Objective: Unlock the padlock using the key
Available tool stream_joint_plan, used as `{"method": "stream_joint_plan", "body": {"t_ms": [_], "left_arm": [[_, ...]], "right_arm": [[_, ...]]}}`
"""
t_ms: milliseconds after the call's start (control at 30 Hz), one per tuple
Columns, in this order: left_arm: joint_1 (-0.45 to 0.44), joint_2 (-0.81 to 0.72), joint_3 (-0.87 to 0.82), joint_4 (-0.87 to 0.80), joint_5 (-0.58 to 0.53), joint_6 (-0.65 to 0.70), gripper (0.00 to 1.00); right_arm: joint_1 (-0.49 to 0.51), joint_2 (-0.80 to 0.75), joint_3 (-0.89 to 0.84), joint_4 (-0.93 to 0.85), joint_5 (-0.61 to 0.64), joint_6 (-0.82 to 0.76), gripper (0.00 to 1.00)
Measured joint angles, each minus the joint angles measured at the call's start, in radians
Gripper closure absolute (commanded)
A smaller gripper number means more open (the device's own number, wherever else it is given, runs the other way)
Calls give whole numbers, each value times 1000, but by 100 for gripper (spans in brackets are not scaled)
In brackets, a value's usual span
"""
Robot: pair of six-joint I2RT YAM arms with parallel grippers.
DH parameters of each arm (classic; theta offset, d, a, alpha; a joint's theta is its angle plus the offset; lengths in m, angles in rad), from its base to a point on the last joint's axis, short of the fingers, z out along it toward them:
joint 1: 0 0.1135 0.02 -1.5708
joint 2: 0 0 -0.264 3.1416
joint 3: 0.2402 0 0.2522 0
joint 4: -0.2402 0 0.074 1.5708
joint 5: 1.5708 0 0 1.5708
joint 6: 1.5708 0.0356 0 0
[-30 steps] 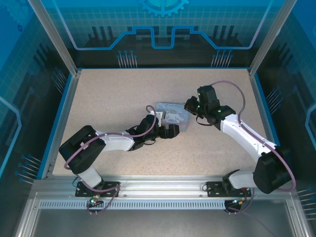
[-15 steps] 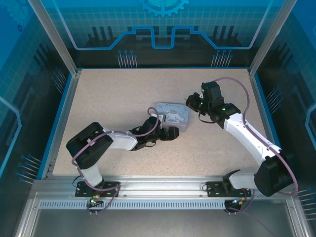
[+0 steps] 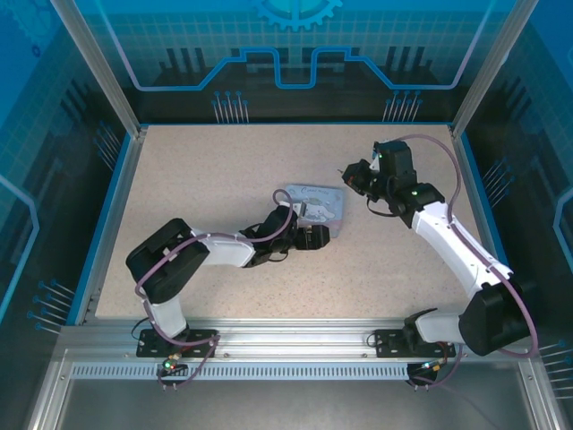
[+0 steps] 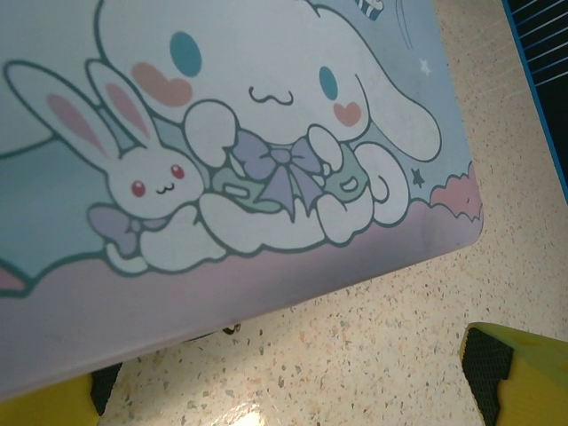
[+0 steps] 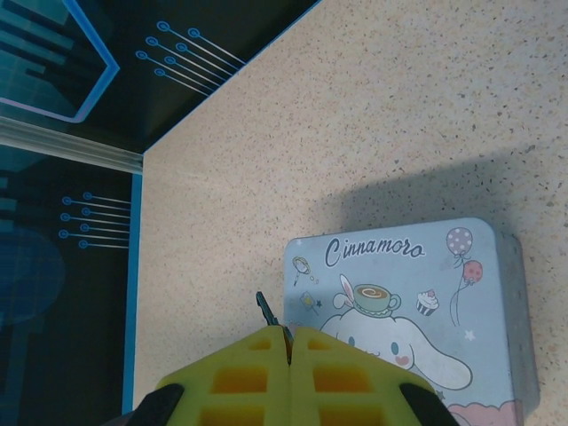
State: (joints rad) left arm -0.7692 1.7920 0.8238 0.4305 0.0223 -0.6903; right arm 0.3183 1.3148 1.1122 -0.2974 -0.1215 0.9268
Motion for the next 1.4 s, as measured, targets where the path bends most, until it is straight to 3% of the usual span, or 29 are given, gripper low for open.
{"method": "stream_joint_plan", "body": {"t_ms": [433,1067,1400], "left_arm": [[0,17,6,0,1,0,1],[-1,40,10,63,27,0,1],[-1,58,3,129,45,0,1]], "right_arm": [[-7,29,1,81,-97,23,100],[-23,150,0,69,-48,27,100],[-34,166,-52,98,-69,106,100]]}}
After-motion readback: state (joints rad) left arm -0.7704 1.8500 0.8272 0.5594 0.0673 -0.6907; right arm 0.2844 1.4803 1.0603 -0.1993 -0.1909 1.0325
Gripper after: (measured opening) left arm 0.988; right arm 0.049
